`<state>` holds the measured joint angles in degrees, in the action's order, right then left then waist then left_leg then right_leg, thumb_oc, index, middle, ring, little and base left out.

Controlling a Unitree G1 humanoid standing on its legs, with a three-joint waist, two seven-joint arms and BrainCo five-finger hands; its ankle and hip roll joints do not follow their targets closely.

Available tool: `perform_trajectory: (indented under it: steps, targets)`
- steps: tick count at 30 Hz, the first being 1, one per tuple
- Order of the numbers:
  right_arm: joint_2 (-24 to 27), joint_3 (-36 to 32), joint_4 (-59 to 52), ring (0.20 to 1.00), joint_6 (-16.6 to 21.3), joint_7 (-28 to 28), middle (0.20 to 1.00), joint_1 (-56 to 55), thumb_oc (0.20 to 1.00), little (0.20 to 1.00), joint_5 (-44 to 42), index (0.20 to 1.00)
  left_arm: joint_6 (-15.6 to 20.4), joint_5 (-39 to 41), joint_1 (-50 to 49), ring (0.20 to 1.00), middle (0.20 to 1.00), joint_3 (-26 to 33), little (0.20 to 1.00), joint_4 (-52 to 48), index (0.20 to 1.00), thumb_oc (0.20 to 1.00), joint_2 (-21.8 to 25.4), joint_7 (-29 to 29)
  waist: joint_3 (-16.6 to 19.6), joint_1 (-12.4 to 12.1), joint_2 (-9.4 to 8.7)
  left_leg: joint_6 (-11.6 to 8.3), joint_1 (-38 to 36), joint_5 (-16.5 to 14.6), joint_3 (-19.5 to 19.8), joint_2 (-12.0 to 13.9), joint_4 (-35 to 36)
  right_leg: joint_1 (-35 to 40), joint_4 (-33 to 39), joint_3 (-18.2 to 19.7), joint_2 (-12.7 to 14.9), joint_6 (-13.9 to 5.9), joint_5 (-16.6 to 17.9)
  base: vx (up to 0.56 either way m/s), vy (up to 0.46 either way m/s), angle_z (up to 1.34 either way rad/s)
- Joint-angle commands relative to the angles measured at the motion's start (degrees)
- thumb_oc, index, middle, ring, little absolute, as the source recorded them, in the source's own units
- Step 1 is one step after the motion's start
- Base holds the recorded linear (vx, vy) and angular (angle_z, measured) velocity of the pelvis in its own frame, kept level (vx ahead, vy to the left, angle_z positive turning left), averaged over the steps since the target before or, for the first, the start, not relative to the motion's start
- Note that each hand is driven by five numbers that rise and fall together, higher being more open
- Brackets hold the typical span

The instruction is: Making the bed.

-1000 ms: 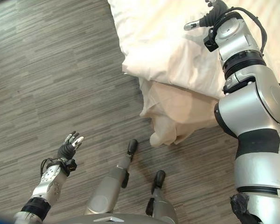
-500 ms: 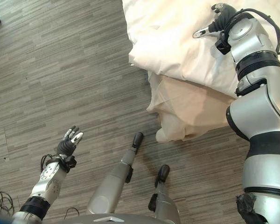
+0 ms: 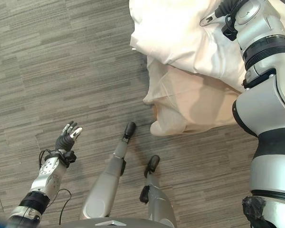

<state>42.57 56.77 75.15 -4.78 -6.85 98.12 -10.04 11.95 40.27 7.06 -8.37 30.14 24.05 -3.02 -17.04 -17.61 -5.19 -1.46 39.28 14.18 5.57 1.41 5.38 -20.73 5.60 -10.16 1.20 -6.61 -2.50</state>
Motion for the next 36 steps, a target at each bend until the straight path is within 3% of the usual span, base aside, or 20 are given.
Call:
perform_trajectory:
  steps: [1,5,7,8,17,23,25,29,31,36]
  targets:
    - [-1.57,2.05,-3.47,1.0,1.96,-2.54,1.0,2.04,1.0,1.0,-2.92,1.0,2.79,0.39,3.4,1.0,1.0,1.46,1.0,-3.11,1.0,1.0,2.7,-1.3,-6.19,-4.24,-1.13,-5.27,-3.67,-1.79,0.55,-2.05,-0.38,-3.21,-0.6,3.27,5.09,-3.27,8.12,0.0,0.0,0.0]
    - [-2.73,0.35,-3.8,1.0,1.67,-2.89,1.0,-1.15,1.0,1.0,-3.17,1.0,3.12,-0.07,3.7,1.0,1.0,1.88,1.0,-3.27,1.0,1.0,2.55,-2.0,-7.12,-4.7,-0.71,-5.21,-3.26,-1.76,0.78,-2.05,-0.38,-3.59,-0.6,3.26,5.04,-3.31,8.15,0.0,0.0,0.0]
    - [-3.08,0.03,-3.75,0.583,1.62,-2.91,0.583,-1.64,0.583,0.583,-3.23,0.583,3.1,-0.22,3.7,1.0,1.0,1.82,1.0,-3.42,1.0,1.0,2.52,-1.96,-7.26,-4.77,-0.64,-5.19,-3.26,-1.75,0.82,-2.12,-0.38,-3.58,-0.6,3.31,5.01,-3.28,8.1,0.0,0.0,0.0]
    - [-3.55,-0.42,-3.5,0.2,1.54,-2.95,0.2,-2.4,0.2,0.2,-2.94,0.2,3.11,-0.29,3.74,1.0,1.0,1.72,1.0,-3.61,1.0,1.0,2.45,-1.98,-7.41,-4.85,-0.5,-5.15,-3.31,-1.72,0.88,-2.2,-0.38,-3.53,-0.6,3.27,4.99,-3.25,8.03,0.0,0.0,0.0]
    - [-9.62,-9.37,-8.84,0.2,3.34,-0.66,0.2,-17.66,0.2,0.2,-5.34,0.2,3.46,-0.87,3.92,1.0,1.0,1.58,1.0,-3.6,1.0,1.0,0.47,-2.73,-8.02,-4.12,-0.14,-4.57,-4.8,-2.19,0.57,-2.17,-0.38,-2.57,-0.6,3.63,5.12,-3.08,8.05,0.0,0.013,0.01]
    - [-20.12,-10.84,-13.72,0.2,4.34,-0.97,0.2,-33.77,0.2,0.2,2.5,0.2,3.6,-1.07,3.86,1.0,1.0,2.1,1.0,-2.85,1.0,1.0,-1.8,-3.58,-7.57,-2.21,-0.16,-4.15,-6.74,-3.14,-0.11,-2.14,-0.38,-1.35,-0.6,4.42,5.31,-2.74,8.05,0.01,0.019,-0.07]
    - [-28.29,-13.26,-10.57,0.2,4.91,2.0,0.2,-42.89,0.2,0.2,7.89,0.2,3.88,-1.32,4.4,1.0,1.0,1.0,1.0,-2.52,1.0,1.0,-3.98,-4.8,-7.32,-1.01,0.49,-3.91,-7.74,-3.51,-0.55,-2.24,-0.38,-0.99,-0.6,4.93,5.55,-2.63,8.28,0.01,0.049,-0.12]
    - [-33.69,-10.56,-14.01,0.2,5.04,6.16,0.2,-47.31,0.2,0.2,17.16,0.2,4.03,-1.6,4.73,1.0,1.0,1.09,1.0,-2.45,1.0,1.0,-5.13,-7.31,-7.49,0.03,0.48,-3.89,-8.28,-3.83,-1.3,-2.05,-0.38,-0.93,-0.6,5.48,5.58,-2.67,8.67,-0.01,0.041,-0.11]
    - [-38.98,-10.35,-15.17,0.2,5.34,9.79,0.2,-53.94,0.2,0.2,21.94,0.2,4.28,-2.08,4.28,1.0,1.0,1.44,1.0,-2.24,1.0,1.0,-6.64,-10.96,-7.49,1.89,-0.05,-3.81,-8.81,-4.19,-2.31,-1.88,-0.38,-0.87,-0.6,6.17,5.51,-2.82,9.36,-0.02,0.047,-0.13]
    - [-42.73,-3.46,-19.04,0.2,6.93,6.9,0.2,-58.78,0.2,0.2,27.31,0.2,4.68,-3.36,3.16,1.0,1.0,0.92,1.0,-2.15,1.0,1.0,-7.53,-12.15,-7.27,3.11,-0.15,-3.81,-9.4,-4.58,-2.83,-1.94,-0.38,-0.41,-0.6,6.29,5.62,-2.89,9.34,-0.01,0.031,-0.12]
